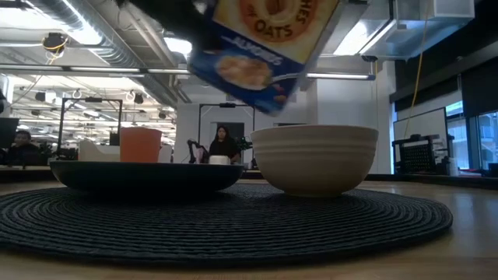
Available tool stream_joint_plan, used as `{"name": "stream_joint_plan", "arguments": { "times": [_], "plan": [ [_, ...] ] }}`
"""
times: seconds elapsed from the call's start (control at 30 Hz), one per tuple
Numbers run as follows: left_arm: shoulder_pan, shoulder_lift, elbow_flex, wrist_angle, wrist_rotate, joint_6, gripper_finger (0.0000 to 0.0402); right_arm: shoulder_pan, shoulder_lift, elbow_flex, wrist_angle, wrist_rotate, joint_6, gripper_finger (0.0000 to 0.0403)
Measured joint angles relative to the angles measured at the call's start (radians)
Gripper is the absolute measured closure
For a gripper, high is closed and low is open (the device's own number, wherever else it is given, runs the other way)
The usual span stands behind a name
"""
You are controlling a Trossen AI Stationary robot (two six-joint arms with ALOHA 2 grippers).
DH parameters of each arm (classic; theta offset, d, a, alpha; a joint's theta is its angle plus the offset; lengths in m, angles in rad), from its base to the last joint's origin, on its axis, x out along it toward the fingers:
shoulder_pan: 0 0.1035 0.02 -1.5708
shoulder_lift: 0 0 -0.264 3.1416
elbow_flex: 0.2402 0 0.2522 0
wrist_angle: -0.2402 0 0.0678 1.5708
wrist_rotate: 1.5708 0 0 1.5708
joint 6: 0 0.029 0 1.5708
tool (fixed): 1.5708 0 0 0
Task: Arrange a breakfast setting
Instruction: Pour the cereal from the cereal box into the gray bowl
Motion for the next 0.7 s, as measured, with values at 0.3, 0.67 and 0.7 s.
{"name": "stream_joint_plan", "arguments": {
  "times": [0.3,0.67,0.7],
  "plan": [
    [-0.141,-0.114,0.0,-0.131,-0.318,0.432,0.0398,0.0,-0.055,0.0,-0.019,0.163,0.001,0.0176],
    [-0.304,-0.105,0.0,-0.223,-0.559,0.781,0.0397,0.0,0.006,0.0,-0.173,0.162,0.142,0.0189],
    [-0.305,-0.105,0.0,-0.239,-0.573,0.803,0.0397,0.0,0.014,0.0,-0.182,0.162,0.152,0.0189]
  ]
}}
